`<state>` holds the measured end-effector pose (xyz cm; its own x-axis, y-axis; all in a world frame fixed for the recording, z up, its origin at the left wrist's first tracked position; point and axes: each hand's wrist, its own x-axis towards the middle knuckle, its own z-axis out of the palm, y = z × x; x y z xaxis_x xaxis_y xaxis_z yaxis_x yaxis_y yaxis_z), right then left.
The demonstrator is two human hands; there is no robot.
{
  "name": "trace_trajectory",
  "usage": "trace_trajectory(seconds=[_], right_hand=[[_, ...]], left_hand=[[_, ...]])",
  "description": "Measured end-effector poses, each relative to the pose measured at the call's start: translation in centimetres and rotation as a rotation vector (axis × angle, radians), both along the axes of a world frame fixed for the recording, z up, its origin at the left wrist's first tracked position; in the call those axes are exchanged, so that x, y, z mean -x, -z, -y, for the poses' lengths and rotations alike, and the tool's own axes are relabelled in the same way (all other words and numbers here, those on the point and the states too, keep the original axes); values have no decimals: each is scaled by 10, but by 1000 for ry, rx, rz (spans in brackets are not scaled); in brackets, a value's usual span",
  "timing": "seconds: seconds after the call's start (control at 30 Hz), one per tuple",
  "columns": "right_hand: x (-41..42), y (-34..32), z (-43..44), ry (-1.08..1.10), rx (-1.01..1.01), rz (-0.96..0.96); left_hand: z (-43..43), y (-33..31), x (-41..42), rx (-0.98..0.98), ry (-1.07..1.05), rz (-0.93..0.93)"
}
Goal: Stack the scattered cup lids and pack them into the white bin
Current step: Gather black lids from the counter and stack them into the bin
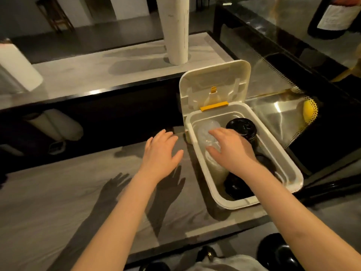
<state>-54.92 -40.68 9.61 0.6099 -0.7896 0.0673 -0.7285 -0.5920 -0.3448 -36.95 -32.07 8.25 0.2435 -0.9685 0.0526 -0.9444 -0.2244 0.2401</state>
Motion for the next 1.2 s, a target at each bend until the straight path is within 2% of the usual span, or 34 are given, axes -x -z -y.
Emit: trace_trajectory(seconds=[0.17,0.37,0.83,0.97,1.2], right_hand=[[-73,1,-31,-197,40,-56],[-177,8,-87,-325,34,-41],[-419,43,-233,-350,-97,-114],[-472,59,-259,-369,-122,-107],[-553,92,-282,-445,-276,-233]], left_hand=[[-53,4,-65,-18,-185,-31],[-126,13,-159,-21,-292,-75],[-278,47,-396,-107,-410,-123],[-308,64,-447,-158,-463,-196],[-346,101,-528,-192,-645,-259]])
